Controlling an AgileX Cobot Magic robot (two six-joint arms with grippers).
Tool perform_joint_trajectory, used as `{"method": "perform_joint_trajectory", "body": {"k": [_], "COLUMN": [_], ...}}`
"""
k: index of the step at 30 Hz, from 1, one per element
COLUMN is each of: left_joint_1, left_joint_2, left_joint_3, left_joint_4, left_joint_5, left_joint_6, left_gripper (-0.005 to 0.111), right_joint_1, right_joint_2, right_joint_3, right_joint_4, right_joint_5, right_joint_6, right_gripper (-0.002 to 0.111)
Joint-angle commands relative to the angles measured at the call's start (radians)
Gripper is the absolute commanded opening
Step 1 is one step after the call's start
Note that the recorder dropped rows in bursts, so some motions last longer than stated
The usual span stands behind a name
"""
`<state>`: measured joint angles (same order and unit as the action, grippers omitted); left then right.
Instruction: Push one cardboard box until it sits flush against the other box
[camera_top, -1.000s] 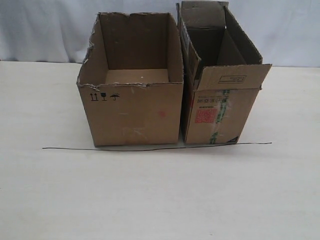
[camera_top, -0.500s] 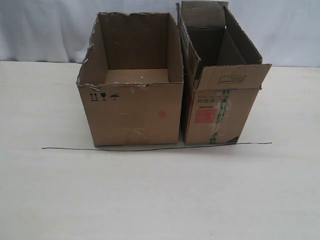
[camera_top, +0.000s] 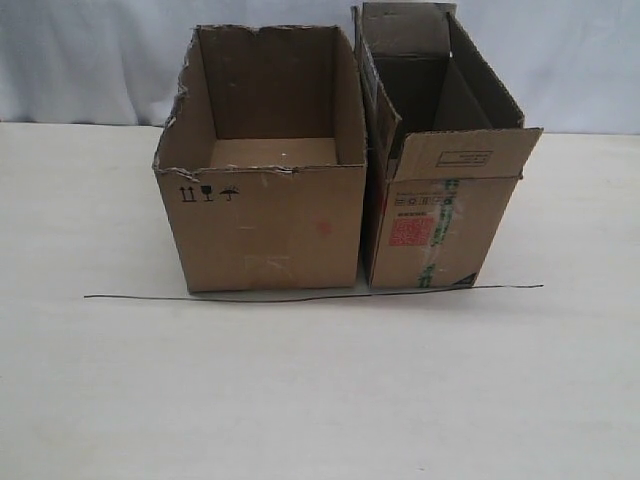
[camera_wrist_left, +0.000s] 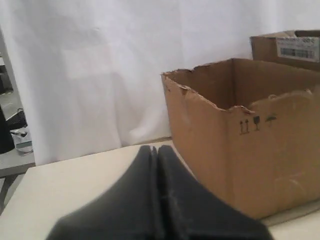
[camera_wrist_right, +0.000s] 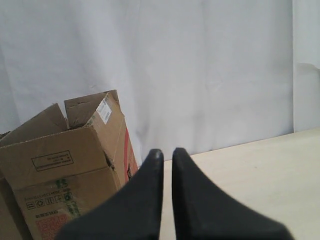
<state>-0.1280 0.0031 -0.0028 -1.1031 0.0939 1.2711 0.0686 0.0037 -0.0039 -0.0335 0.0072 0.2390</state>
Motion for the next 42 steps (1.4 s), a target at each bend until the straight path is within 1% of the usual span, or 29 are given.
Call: {"method": "perform_joint_trajectory", "body": {"k": [1, 2, 3, 5, 6, 7, 11, 15, 18, 20, 22, 25, 30, 32, 36, 42], "left_joint_1": [0.001, 0.001, 0.001, 0.001, 0.001, 0.001, 0.017, 0.083, 0.126, 0.135, 0.127, 0.089, 0.031, 0.023, 0.023, 0.023], "left_joint_2": [-0.003, -0.003, -0.003, -0.003, -0.003, -0.003, -0.003, -0.003, -0.003, -0.003, -0.003, -0.003, -0.003, -0.003, -0.003, -0.003], "left_joint_3": [0.003, 0.003, 0.003, 0.003, 0.003, 0.003, 0.003, 0.003, 0.003, 0.003, 0.003, 0.003, 0.003, 0.003, 0.003, 0.003], "left_joint_4": [0.285, 0.387, 0.538, 0.817, 0.890, 0.932, 0.986, 1.049, 1.037, 1.012, 0.986, 0.982, 1.030, 1.043, 1.047, 1.065], "left_joint_5": [-0.056, -0.066, -0.071, -0.073, -0.064, -0.047, 0.007, 0.042, 0.009, -0.028, -0.036, -0.019, -0.039, -0.057, -0.143, -0.149], "left_joint_6": [-0.479, -0.613, -0.785, -1.051, -1.106, -1.139, -1.163, -1.271, -1.271, -1.271, -1.277, -1.305, -1.332, -1.332, -1.332, -1.329], "left_gripper": [0.000, 0.000, 0.000, 0.000, 0.000, 0.000, 0.000, 0.000, 0.000, 0.000, 0.000, 0.000, 0.000, 0.000, 0.000, 0.000], "right_joint_1": [0.001, 0.001, 0.001, 0.001, 0.001, 0.001, 0.001, 0.001, 0.001, 0.001, 0.001, 0.001, 0.001, 0.001, 0.001, 0.001], "right_joint_2": [-0.004, -0.004, -0.004, -0.004, -0.004, -0.004, -0.004, -0.004, -0.004, -0.004, -0.004, -0.004, -0.004, -0.004, -0.004, -0.004], "right_joint_3": [0.004, 0.004, 0.004, 0.004, 0.004, 0.004, 0.004, 0.004, 0.004, 0.004, 0.004, 0.004, 0.004, 0.004, 0.004, 0.004], "right_joint_4": [-0.008, -0.008, -0.008, -0.008, -0.008, -0.008, -0.008, -0.008, -0.008, -0.008, -0.008, -0.008, -0.008, -0.008, -0.008, -0.008], "right_joint_5": [0.003, 0.003, 0.003, 0.003, 0.003, 0.003, 0.003, 0.003, 0.003, 0.003, 0.003, 0.003, 0.003, 0.003, 0.003, 0.003], "right_joint_6": [0.007, 0.007, 0.007, 0.007, 0.007, 0.007, 0.007, 0.007, 0.007, 0.007, 0.007, 0.007, 0.007, 0.007, 0.007, 0.007], "right_gripper": [0.005, 0.005, 0.005, 0.005, 0.005, 0.005, 0.005, 0.005, 0.005, 0.005, 0.005, 0.005, 0.005, 0.005, 0.005, 0.005]}}
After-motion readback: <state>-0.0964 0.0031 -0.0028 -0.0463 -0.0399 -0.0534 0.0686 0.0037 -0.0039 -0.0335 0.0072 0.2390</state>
